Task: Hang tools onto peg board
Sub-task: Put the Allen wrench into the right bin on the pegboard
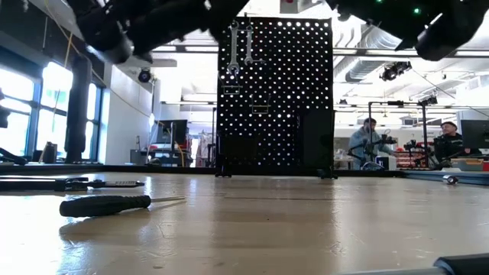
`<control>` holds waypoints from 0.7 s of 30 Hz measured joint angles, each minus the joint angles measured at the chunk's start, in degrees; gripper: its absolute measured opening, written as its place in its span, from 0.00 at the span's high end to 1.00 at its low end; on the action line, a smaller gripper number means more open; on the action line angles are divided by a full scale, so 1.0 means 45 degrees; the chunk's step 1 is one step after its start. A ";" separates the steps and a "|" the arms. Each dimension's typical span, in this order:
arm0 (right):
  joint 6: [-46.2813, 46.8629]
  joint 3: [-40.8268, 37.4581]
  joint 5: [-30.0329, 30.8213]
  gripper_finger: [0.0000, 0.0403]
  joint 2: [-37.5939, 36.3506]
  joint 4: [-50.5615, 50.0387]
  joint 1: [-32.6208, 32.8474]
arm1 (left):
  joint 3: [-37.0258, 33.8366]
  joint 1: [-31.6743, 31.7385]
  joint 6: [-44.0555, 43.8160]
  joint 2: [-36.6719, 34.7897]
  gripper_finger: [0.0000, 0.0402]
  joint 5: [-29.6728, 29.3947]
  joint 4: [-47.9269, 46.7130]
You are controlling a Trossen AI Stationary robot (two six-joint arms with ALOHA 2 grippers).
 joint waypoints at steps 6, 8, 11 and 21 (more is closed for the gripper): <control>0.0138 -0.0180 -0.0699 1.00 0.0000 0.0124 0.0614 | 0.1375 -0.0032 -0.0159 0.1026 0.53 -0.1351 -0.0116; 0.0124 -0.0180 -0.0763 1.00 0.0000 0.0129 0.0797 | 0.1568 -0.0032 -0.0169 0.1344 0.53 -0.1785 0.0217; -0.0121 -0.0180 -0.0770 1.00 0.0005 0.0101 0.1031 | 0.1838 -0.0037 -0.0238 0.1827 0.53 -0.1808 0.0777; -0.0205 -0.0179 -0.0763 1.00 0.0010 -0.0269 0.1091 | 0.3202 -0.0094 -0.1086 0.2808 0.53 -0.0931 0.0786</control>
